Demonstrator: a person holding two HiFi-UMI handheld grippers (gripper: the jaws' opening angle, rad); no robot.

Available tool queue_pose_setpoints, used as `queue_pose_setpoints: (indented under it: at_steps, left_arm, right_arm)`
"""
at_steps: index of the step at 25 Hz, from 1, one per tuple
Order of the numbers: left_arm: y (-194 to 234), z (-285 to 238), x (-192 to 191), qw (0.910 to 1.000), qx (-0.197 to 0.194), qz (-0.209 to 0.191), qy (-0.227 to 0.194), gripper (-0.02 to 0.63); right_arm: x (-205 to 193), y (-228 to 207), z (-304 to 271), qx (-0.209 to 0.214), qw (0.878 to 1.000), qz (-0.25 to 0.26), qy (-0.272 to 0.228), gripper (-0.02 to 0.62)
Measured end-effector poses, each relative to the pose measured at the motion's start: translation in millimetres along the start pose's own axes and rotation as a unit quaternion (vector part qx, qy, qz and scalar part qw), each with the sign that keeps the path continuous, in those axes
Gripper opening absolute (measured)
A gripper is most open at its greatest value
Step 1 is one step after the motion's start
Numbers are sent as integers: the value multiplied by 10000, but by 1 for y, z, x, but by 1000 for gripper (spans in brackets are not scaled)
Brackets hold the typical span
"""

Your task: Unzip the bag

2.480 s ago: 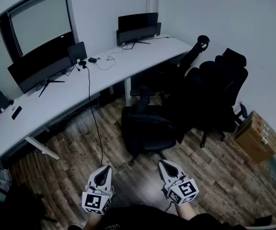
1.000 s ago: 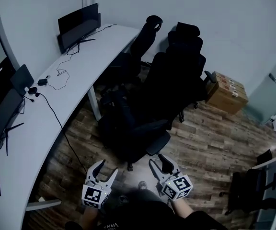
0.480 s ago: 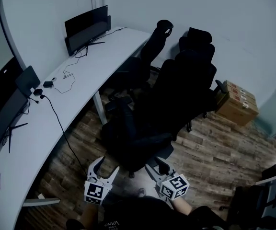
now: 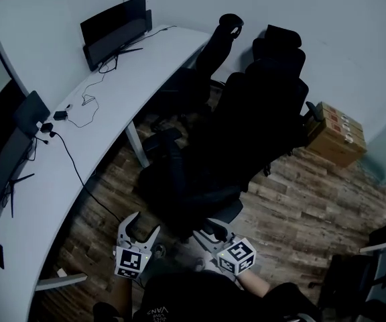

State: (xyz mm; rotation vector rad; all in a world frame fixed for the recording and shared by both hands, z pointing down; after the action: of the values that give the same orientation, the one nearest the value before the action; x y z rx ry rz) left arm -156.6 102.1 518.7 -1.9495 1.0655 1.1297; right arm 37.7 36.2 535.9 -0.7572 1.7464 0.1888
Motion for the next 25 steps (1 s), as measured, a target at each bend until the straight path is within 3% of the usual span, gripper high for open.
queue_pose_setpoints:
  at_steps: [6,15,25]
  left_arm:
    - [36,-30,-4,9967,-670,-446,72,276]
    - [71,-64,-25,9791,-1748,-992,311,276]
    - [105,-71,-50,9689,-2153,-1162,376,275]
  right_arm:
    - [-12,5,-33,-304,9994,-190,37,190]
    - [-51,19,-95,-833,9941,-672,162,190]
    - [-84,18,-152,-1277,9866,-974,277,190]
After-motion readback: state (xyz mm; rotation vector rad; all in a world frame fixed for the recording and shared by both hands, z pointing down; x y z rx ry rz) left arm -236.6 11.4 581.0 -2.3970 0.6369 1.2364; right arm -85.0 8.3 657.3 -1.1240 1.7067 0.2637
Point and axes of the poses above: the fingertips, and each gripper's own axes: z backward along the fingers, y to its left, x out of its top, the point moved 5 cm from there along z, backward along the fingers, and after that the axes turned 14 degrees about -x, right-handed, at the moved point
